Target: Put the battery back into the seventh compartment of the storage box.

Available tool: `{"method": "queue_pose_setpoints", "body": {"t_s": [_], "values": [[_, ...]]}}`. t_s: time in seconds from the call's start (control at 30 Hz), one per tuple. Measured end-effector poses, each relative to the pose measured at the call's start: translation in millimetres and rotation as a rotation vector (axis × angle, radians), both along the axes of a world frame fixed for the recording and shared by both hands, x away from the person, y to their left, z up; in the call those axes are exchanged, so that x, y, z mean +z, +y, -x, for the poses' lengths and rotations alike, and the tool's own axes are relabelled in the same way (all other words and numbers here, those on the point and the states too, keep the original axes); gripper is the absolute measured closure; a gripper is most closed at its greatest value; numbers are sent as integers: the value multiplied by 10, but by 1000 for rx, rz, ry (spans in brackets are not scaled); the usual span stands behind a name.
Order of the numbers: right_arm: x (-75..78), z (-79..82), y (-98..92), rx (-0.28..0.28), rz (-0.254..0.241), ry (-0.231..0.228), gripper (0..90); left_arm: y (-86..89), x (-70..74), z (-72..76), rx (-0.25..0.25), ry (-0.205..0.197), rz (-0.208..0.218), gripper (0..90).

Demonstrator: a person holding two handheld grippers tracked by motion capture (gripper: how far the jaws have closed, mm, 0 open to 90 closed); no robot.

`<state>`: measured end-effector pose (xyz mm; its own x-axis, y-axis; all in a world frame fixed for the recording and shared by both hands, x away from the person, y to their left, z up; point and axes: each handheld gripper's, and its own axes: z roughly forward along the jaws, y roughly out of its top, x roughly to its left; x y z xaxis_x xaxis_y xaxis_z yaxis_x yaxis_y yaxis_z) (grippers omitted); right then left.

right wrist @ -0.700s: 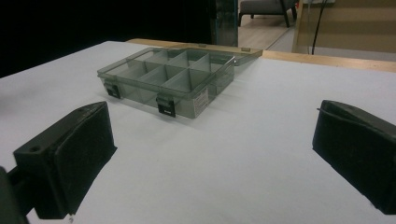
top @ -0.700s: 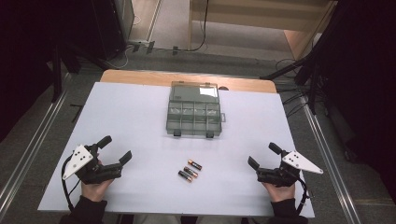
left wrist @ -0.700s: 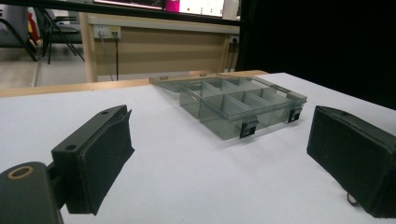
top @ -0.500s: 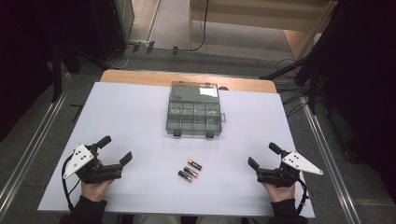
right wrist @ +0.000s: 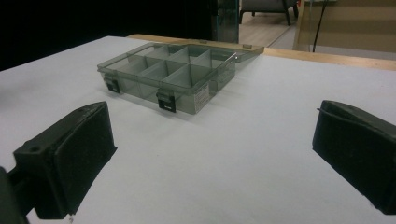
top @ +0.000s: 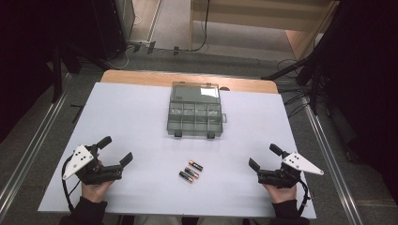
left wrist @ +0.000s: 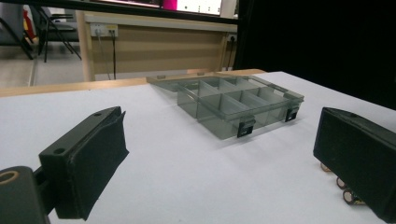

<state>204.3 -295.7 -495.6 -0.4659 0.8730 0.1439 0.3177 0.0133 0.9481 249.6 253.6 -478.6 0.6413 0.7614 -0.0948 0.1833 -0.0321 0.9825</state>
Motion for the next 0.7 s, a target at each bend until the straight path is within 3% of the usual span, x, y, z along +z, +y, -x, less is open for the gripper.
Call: {"method": "queue_pose_setpoints", "body": {"t_s": [0.33,0.6,0.7], "values": [[18,-27,32,14,39,43,0,-21,-6,-12,-14,16,-8,0],[115,-79,134,66,80,83,0,-23,-7,-12,-11,15,-18,0],[160,-125,255,96,122,94,0,-25,-8,-10,-8,14,-20,0]]}}
